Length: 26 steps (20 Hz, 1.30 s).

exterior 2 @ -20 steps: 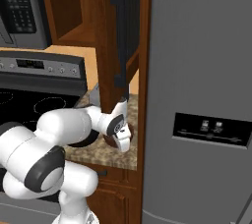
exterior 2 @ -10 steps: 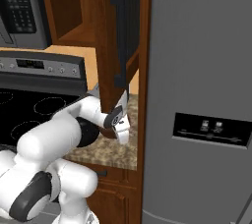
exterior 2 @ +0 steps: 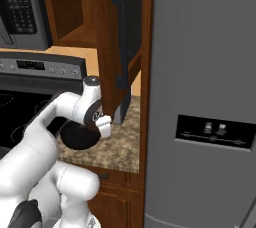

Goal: Pick up the bowls on the counter and stack them on top of one another in the open cabinet. Place the smaller bowl on top of the larger bowl.

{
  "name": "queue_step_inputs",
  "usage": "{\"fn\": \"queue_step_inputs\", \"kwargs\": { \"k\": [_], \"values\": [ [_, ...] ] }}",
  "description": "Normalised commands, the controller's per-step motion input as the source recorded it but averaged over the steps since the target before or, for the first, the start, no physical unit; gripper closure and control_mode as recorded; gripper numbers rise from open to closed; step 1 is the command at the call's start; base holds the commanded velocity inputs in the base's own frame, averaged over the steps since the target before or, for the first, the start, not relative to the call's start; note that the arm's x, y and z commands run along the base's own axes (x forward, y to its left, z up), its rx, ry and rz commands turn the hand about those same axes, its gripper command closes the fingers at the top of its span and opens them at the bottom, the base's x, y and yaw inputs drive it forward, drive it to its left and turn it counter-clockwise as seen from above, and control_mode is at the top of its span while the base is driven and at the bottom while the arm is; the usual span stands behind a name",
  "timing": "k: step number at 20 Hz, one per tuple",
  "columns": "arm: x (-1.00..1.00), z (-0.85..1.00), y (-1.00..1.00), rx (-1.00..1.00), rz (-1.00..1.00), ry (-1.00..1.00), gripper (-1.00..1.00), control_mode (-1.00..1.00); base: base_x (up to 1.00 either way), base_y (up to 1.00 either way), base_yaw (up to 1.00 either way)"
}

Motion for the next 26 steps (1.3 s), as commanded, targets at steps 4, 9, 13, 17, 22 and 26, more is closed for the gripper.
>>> {"fn": "queue_step_inputs", "kwargs": {
  "k": [4, 9, 13, 17, 22, 26],
  "values": [
    [0.0, -0.01, 0.93, 0.0, 0.02, 0.09, 1.0, -1.0, 0.0, 0.0, 0.0],
    [0.0, -0.38, 0.2, 0.0, 0.04, 0.05, 1.0, -1.0, 0.0, 0.0, 0.0],
    [0.04, -0.33, 0.11, 0.0, 0.0, 0.01, 1.0, -1.0, 0.0, 0.0, 0.0],
    [0.13, -0.03, 0.49, 0.0, 0.0, 0.0, 1.0, -1.0, 0.0, 0.0, 0.0],
    [0.02, -0.21, 0.24, 0.0, 0.0, 0.0, 1.0, -1.0, 0.0, 0.0, 0.0],
    [0.02, -0.36, -0.01, 0.0, 0.0, 0.01, 1.0, -1.0, 0.0, 0.0, 0.0]
  ]
}}
